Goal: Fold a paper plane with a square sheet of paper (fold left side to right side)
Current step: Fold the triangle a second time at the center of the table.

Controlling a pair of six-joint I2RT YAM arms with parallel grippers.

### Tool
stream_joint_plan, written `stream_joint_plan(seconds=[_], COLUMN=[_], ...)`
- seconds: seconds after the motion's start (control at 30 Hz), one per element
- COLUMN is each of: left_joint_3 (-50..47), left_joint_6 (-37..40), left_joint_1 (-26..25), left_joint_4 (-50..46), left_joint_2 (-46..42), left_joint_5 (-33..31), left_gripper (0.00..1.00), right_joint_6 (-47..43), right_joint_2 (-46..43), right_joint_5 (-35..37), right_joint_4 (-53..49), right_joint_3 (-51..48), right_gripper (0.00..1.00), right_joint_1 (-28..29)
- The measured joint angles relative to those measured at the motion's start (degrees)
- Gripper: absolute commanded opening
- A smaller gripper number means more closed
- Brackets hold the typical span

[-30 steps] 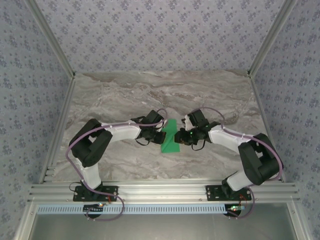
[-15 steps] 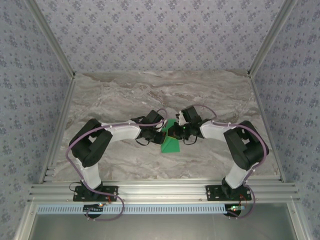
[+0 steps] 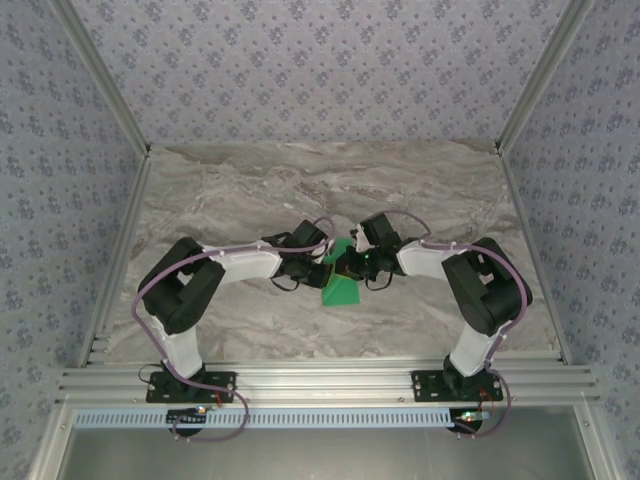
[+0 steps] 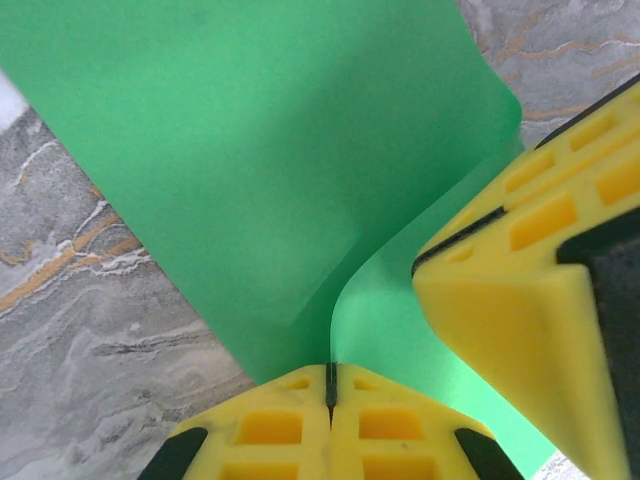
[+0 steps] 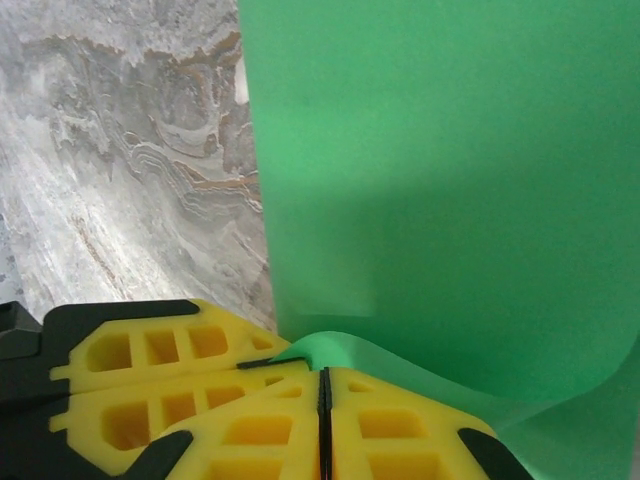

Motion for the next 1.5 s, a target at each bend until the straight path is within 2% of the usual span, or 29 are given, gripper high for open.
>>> stream_joint_plan(seconds=[0.73, 0.83, 0.93, 1.07, 1.23, 1.37, 1.5], left_joint_3=[0.8, 0.8, 0.9, 0.8, -0.3, -3.5, -7.2], left_joint_6=[0.0, 0.0, -0.2, -0.6, -1.8, -4.2, -7.3], left_joint_1=[0.0, 0.0, 0.0, 0.0, 0.0, -0.3, -1.7], left_joint_4=[0.0, -0.1, -0.3, -2.3, -2.5, 0.2, 3.4], left_joint_2=[0.6, 0.6, 0.5, -2.8, -11.1, -15.0, -14.9], left_joint_5=[0.2, 0.2, 0.1, -0.7, -1.1, 2.3, 6.7], left_gripper=[0.04, 0.07, 0.15, 0.22, 0.24, 0.24, 0.24], right_joint_6=[-3.0, -3.2, -3.3, -3.5, -3.5, -3.5, -3.5], right_joint_2=[0.6, 0.7, 0.7, 0.7, 0.7, 0.7, 0.7], right_joint_5=[2.7, 2.7, 2.6, 2.6, 2.6, 2.6, 2.6], right_joint_4=[-2.7, -2.7, -2.7, -2.7, -2.7, -2.7, -2.7], right_joint_3=[-0.5, -0.5, -0.5, -0.5, -0.5, -0.5, -0.5], right_gripper=[0.11, 0.11, 0.10, 0.10, 0.10, 0.10, 0.10], right_joint_1=[-0.1, -0.1, -0.1, -0.1, -0.2, -0.2, -0.2])
